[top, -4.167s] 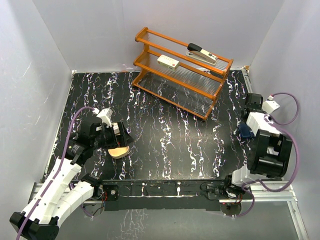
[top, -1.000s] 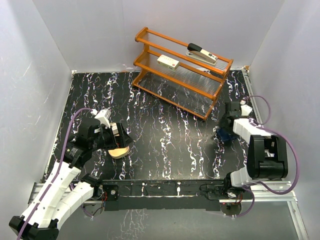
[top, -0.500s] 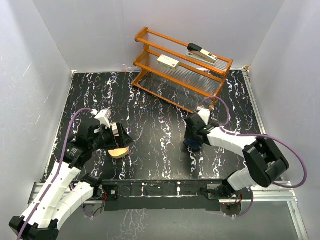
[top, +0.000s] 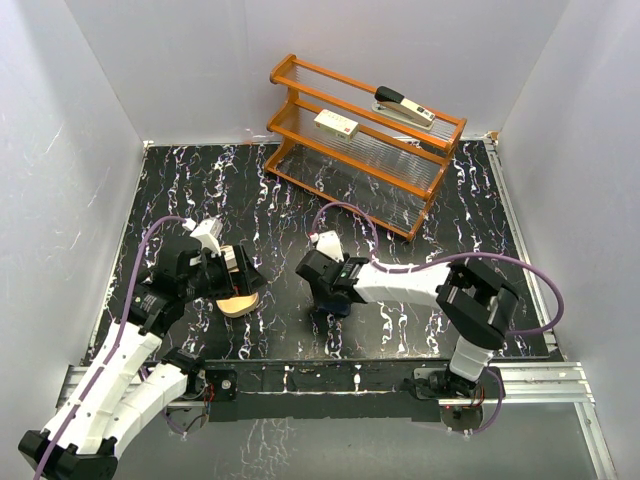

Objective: Put the credit cards into the card holder
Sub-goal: Move the card holder to the center of the board, then open the card holder at the center of the board.

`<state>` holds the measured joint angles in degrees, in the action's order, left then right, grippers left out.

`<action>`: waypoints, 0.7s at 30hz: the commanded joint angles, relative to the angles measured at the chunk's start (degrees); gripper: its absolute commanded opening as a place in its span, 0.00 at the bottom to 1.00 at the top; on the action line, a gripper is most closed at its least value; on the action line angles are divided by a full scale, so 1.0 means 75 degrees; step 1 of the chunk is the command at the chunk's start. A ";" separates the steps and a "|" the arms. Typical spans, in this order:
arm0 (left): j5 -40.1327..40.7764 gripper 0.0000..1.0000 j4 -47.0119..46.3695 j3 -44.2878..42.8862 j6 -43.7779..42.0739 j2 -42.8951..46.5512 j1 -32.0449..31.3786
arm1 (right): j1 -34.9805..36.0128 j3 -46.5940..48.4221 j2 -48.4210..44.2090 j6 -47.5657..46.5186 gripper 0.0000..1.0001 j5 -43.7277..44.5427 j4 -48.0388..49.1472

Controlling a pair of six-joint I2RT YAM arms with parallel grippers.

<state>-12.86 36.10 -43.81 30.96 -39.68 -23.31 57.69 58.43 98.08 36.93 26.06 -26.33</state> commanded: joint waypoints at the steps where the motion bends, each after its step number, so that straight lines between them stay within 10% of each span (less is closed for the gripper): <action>1: -0.0008 0.94 -0.0013 0.0085 0.0039 -0.0016 0.0038 | 0.0123 0.0318 -0.0074 0.0275 0.55 0.0243 -0.1100; 21: 0.0040 0.94 -0.0048 0.0115 0.0043 -0.0055 0.0038 | 0.0120 0.0318 -0.0457 0.1335 0.40 0.0637 -0.1879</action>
<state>-12.49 36.01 -43.35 31.11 -40.47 -23.31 58.76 59.90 95.77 44.40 27.88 -39.20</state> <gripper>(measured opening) 0.944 0.426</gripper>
